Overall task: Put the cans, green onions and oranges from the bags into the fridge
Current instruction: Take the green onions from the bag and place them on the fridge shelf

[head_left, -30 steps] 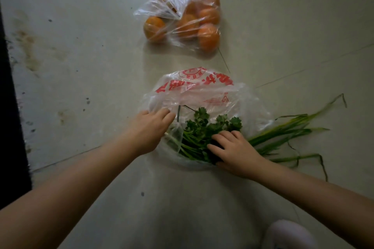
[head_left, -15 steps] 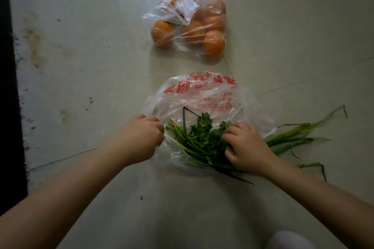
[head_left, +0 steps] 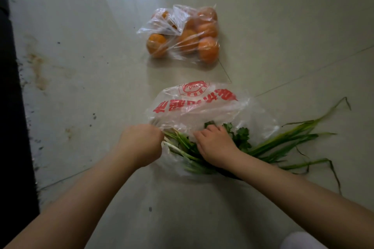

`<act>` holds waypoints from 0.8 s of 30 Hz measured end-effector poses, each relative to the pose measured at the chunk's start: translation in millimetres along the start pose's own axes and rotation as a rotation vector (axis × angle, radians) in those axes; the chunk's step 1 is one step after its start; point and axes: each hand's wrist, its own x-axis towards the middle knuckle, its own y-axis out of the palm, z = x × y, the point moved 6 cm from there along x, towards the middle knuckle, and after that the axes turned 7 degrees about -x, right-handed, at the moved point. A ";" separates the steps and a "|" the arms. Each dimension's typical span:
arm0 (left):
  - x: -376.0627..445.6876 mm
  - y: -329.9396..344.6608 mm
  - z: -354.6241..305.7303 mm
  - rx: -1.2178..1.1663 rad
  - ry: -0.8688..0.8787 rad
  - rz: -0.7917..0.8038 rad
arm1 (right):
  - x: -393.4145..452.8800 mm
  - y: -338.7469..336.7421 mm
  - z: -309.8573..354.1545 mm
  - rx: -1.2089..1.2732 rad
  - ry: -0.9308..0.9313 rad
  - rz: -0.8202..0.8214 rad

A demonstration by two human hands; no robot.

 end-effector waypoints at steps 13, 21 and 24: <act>-4.1 -5.6 -7.6 -0.232 0.284 -0.428 | -19.6 -19.5 -9.5 -0.038 0.022 -0.347; -8.2 3.3 1.8 -0.225 0.247 -0.342 | 14.6 -19.1 9.0 0.032 -0.026 0.020; -9.4 3.8 -1.0 -0.258 0.265 -0.323 | 18.6 -6.7 11.3 -0.016 0.064 0.115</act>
